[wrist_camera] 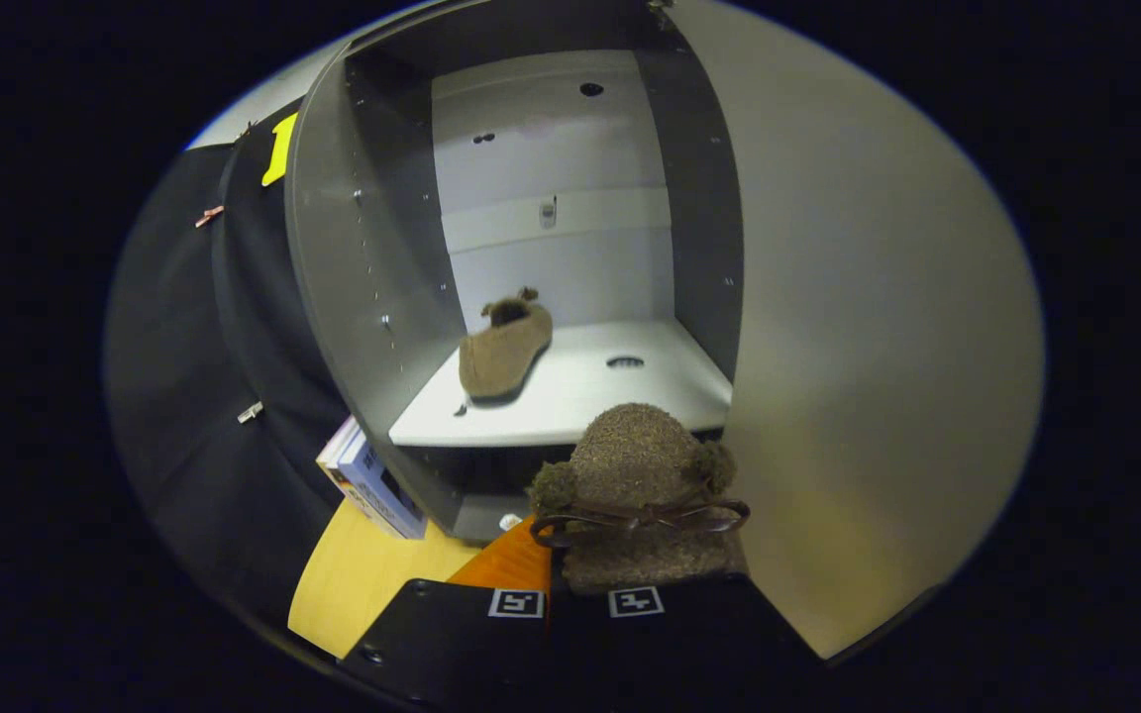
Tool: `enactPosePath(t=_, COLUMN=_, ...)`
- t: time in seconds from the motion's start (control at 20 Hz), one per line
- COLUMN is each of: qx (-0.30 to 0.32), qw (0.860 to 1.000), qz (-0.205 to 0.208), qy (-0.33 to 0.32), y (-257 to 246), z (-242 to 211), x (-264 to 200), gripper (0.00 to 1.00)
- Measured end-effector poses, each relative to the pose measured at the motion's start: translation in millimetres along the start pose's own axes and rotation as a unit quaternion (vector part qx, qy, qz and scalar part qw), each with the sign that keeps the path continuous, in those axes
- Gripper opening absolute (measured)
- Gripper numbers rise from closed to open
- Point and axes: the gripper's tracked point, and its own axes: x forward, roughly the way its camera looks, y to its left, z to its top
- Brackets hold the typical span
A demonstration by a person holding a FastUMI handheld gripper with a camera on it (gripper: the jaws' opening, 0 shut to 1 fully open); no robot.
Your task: Open the shoe cabinet door, grab the shoes and put them into the shoe cabinet, then close the shoe cabinet door.
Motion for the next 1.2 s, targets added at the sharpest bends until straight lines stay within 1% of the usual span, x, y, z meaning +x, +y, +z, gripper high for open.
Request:
enactPosePath(t=0.15, qx=-0.021, qw=1.000, qz=0.001, qy=-0.001, y=1.8, z=41.8, x=40.8, gripper=0.09)
enactPosePath(t=0.3, qx=0.005, qw=1.000, qz=0.002, qy=0.013, y=3.9, z=67.8, x=91.5, gripper=0.09)
enactPosePath(t=0.4, qx=0.007, qw=1.000, qz=-0.005, qy=0.022, y=-0.4, z=78.5, x=123.8, gripper=0.09)
enactPosePath(t=0.5, qx=0.007, qw=0.999, qz=-0.013, qy=0.035, y=-3.6, z=81.2, x=153.9, gripper=0.09)
enactPosePath(t=0.8, qx=0.024, qw=0.998, qz=-0.038, qy=0.040, y=-17.6, z=91.9, x=227.4, gripper=0.10)
enactPosePath(t=1.05, qx=0.033, qw=0.997, qz=-0.049, qy=0.059, y=-24.5, z=89.1, x=267.7, gripper=0.10)
enactPosePath(t=1.15, qx=0.031, qw=0.995, qz=-0.058, qy=0.072, y=-27.2, z=79.8, x=277.7, gripper=0.11)
enactPosePath(t=1.2, qx=0.029, qw=0.995, qz=-0.055, qy=0.080, y=-25.6, z=75.1, x=279.1, gripper=0.11)
